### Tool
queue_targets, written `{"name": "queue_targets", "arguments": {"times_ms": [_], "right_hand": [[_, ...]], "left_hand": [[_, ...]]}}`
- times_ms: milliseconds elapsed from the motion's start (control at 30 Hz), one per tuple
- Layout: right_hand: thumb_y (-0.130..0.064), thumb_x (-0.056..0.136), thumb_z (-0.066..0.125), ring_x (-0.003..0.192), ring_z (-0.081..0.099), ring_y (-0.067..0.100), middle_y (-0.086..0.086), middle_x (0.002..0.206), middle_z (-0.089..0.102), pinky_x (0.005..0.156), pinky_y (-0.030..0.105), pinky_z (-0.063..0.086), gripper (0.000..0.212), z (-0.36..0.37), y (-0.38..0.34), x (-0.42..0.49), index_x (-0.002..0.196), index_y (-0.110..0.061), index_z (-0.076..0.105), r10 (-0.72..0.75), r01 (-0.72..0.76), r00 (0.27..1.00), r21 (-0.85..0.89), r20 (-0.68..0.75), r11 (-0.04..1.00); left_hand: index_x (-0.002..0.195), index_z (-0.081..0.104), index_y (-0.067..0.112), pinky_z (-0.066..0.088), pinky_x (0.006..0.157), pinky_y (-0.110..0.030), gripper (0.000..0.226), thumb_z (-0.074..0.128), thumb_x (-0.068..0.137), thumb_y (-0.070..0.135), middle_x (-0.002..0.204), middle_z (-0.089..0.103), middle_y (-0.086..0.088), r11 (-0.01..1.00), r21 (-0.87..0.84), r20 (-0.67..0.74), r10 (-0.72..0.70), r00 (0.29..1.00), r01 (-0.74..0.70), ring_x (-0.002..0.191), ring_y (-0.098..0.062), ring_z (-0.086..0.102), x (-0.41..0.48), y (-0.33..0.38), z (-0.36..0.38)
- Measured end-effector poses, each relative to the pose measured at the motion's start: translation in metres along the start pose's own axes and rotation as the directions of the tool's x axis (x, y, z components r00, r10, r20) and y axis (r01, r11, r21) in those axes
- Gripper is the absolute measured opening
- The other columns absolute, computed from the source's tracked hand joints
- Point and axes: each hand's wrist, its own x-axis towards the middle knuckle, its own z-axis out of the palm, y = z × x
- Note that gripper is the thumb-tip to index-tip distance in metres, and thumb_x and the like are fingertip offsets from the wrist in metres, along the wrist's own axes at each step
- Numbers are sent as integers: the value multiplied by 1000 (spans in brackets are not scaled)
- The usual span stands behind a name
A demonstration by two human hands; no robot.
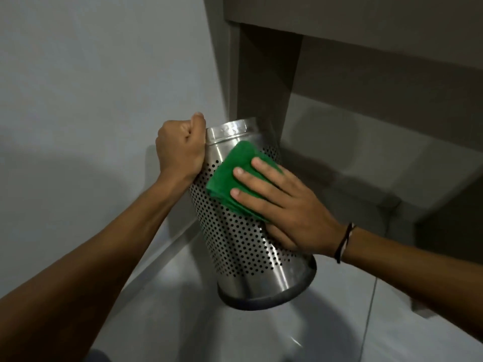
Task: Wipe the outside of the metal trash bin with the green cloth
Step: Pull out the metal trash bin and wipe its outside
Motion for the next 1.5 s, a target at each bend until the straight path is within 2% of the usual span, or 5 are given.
{"name": "queue_targets", "arguments": {"times_ms": [467,733,933,1233,1500], "right_hand": [[-21,111,37,167,16,50,30,174,29,133,65,25,58,-3,0,11,162,6,39,249,-232,964,161,-95,959],[-21,116,50,161,42,29,9,168,50,131,53,38,41,26,-35,-23,156,-13,59,-399,397,917,-66,-20,916],[-21,116,34,162,27,55,30,170,38,127,70,33,51,-1,30,16,159,3,46,144,-137,982,65,-123,988],[-15,116,54,159,45,31,10,165,54,129,55,40,38,32,-31,-32,153,-9,61,-358,362,931,67,-69,930],[-1,114,52,161,34,48,27,168,42,131,58,36,43,12,-4,-9,157,-3,49,91,-69,981,131,-170,989]], "left_hand": [[41,31,25,20,43,-26,66,55,102,29,35,27,14,994,-105,61,5,998,1,38,-6,22,-2,-1,0],[44,29,26,20,43,-24,65,54,104,25,37,25,13,998,-16,89,68,994,-67,35,-9,26,-10,0,4],[45,31,25,24,47,-31,63,53,104,28,43,28,8,1000,-3,14,8,1000,-8,38,-8,26,-12,3,9],[45,32,25,22,44,-27,64,54,104,26,40,28,11,1000,-3,74,16,997,-16,37,-10,27,-13,-13,7],[44,26,24,23,48,-31,64,55,101,28,34,28,11,998,-42,-27,-37,999,35,37,-9,25,-5,-10,13]]}}
